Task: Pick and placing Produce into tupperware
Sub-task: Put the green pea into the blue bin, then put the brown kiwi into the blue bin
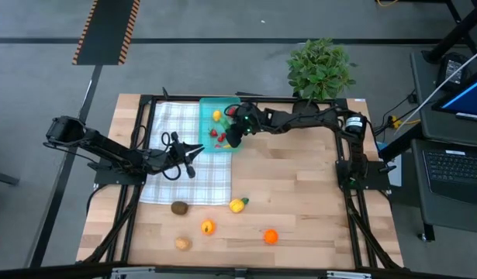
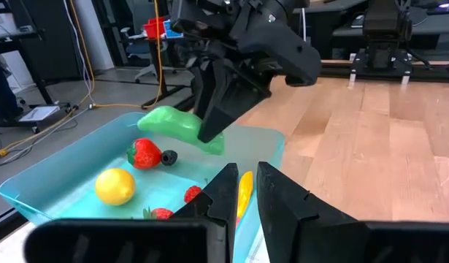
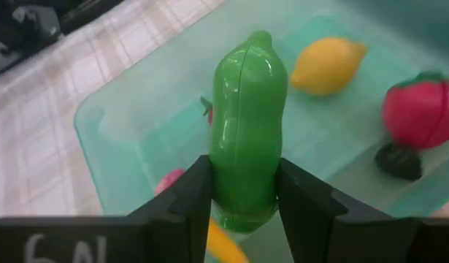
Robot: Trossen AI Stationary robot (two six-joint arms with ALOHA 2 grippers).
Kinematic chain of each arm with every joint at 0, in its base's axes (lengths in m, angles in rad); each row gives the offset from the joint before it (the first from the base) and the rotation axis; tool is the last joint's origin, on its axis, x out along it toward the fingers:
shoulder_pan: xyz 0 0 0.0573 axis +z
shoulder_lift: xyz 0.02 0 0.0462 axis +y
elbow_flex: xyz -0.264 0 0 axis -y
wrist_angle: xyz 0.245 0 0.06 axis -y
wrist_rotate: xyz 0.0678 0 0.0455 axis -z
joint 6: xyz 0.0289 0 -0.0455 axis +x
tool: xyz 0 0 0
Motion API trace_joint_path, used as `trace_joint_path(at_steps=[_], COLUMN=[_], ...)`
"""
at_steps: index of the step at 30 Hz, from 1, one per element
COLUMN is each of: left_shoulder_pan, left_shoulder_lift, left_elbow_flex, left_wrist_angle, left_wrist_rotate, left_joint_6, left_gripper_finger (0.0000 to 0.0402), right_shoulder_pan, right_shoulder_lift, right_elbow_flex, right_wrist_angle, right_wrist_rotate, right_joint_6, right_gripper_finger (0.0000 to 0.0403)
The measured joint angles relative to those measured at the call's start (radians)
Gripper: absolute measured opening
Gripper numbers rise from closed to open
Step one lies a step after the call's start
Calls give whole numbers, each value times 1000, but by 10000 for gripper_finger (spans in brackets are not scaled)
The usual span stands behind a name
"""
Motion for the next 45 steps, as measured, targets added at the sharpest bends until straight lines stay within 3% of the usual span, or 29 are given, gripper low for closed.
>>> trace_joint_path(at_steps=[5, 15, 26, 33, 36, 41, 45], left_shoulder_pan=[0, 0, -6, -51, -83, -130, -158], left_shoulder_lift=[0, 0, 0, -3, -3, -3, -3], left_elbow_flex=[0, 0, 0, 0, 0, 1, 1], left_wrist_angle=[-1, -1, 0, 5, 9, 29, 57], left_wrist_rotate=[0, 0, 0, 22, 114, 261, 312], left_joint_6=[0, 1, -20, -21, 12, 19, 19], left_gripper_finger=[34, 17, 1, 18, 26, 36, 39], right_shoulder_pan=[0, 1, 28, 120, 141, 173, 193], right_shoulder_lift=[0, 0, -115, -134, -137, -196, -248], right_elbow_flex=[0, 0, -31, -206, -295, -443, -576], right_wrist_angle=[9, 8, 11, 307, 437, 643, 781], right_wrist_rotate=[1, 0, -63, -71, -78, -176, -207], right_joint_6=[-32, -41, -299, -404, -406, -411, -404], right_gripper_finger=[149, 218, 231, 232, 232, 232, 232])
